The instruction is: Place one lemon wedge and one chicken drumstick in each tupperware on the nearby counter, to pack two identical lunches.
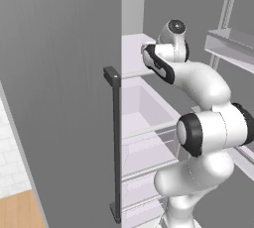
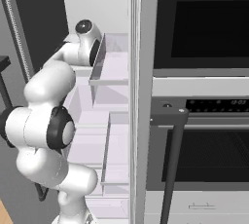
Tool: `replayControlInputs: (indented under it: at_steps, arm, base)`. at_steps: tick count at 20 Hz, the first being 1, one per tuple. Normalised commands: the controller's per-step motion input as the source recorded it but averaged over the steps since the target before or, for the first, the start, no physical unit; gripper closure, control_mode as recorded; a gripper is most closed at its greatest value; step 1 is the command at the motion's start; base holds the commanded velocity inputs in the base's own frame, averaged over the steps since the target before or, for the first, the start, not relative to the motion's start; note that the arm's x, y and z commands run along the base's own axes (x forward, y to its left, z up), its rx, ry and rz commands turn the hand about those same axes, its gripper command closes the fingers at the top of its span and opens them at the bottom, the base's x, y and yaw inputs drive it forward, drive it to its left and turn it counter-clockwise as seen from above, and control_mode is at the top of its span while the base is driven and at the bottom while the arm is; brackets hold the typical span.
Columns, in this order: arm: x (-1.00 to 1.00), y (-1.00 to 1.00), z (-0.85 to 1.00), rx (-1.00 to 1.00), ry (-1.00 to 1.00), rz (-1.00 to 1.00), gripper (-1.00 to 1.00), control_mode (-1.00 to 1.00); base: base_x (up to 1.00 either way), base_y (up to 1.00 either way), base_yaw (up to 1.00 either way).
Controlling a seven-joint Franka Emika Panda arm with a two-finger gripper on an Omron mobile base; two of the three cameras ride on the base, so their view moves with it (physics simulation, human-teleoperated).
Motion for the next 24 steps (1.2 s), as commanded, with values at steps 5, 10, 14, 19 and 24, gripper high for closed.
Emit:
replayControlInputs:
  at_steps: [5,10,14,19,24]
  arm:
    - [0.17,-0.02,-0.09,0.00,0.06,0.00,-1.00,-1.00]
    - [0.05,0.00,-0.36,0.00,0.02,0.00,1.00,-1.00]
    - [0.15,0.00,-0.27,0.00,0.00,0.00,1.00,-1.00]
    - [0.04,0.00,-0.05,0.00,-0.03,0.00,1.00,-1.00]
    - [-0.82,0.00,0.07,0.00,-0.15,0.03,1.00,-1.00]
  base:
    - [0.00,0.00,0.00]
    - [0.00,0.00,0.00]
    - [0.00,0.00,0.00]
    - [0.00,0.00,0.00]
    - [0.00,0.00,0.00]
